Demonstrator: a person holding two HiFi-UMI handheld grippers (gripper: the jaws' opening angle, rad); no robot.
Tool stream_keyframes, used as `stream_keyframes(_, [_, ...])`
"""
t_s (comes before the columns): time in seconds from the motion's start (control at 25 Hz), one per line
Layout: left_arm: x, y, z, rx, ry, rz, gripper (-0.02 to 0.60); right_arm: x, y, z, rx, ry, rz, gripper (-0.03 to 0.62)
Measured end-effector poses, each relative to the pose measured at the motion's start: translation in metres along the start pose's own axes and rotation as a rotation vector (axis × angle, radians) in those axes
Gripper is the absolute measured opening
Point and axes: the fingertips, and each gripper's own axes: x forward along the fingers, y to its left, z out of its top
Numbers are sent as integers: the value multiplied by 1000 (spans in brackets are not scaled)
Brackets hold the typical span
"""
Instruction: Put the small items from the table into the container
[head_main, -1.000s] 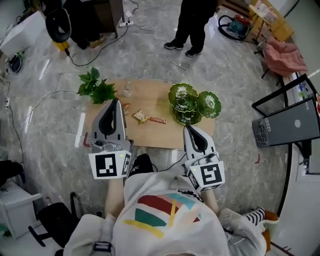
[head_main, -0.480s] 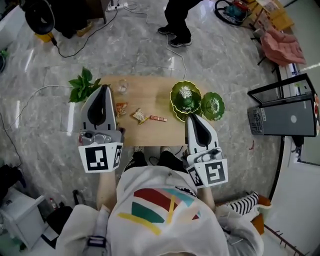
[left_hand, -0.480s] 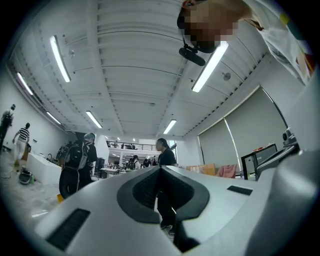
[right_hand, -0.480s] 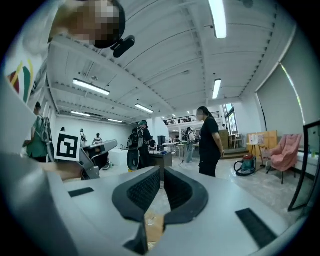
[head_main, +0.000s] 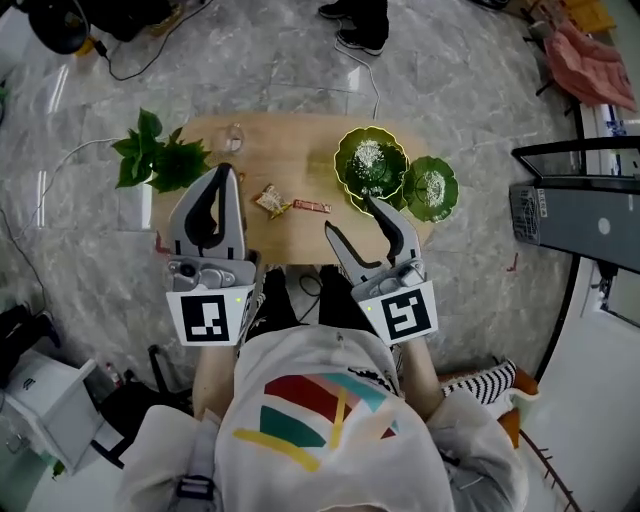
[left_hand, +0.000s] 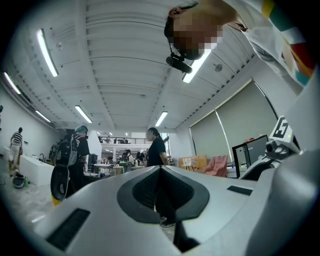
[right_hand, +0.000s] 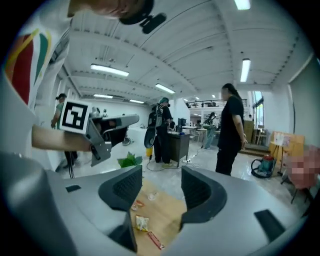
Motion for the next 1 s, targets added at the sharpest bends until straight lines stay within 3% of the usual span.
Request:
stream_keyframes(0.24, [-3, -14, -93, -28, 134, -26, 9, 71, 30, -112, -185, 191, 144, 247])
stream_keyframes(0.44, [-16, -19, -188, -58, 260, -36, 9, 138, 60, -268, -198, 394, 280, 247])
stream_keyframes(0.6, [-31, -15, -238, -94, 319, -13, 8, 176, 63, -380, -266, 587, 346, 247])
stream_keyframes(0.72, [-41, -12, -262, -97, 358, -16, 8, 191, 58, -423, -285, 680, 380, 247])
stream_keyframes(0.96, [-45, -3, -279, -101, 376, -10, 9, 197, 53, -465, -240, 825, 449, 233])
stream_keyframes(1.0, [-44, -1, -278, -100, 373, -8, 9, 196, 52, -466, -229, 850, 456, 111])
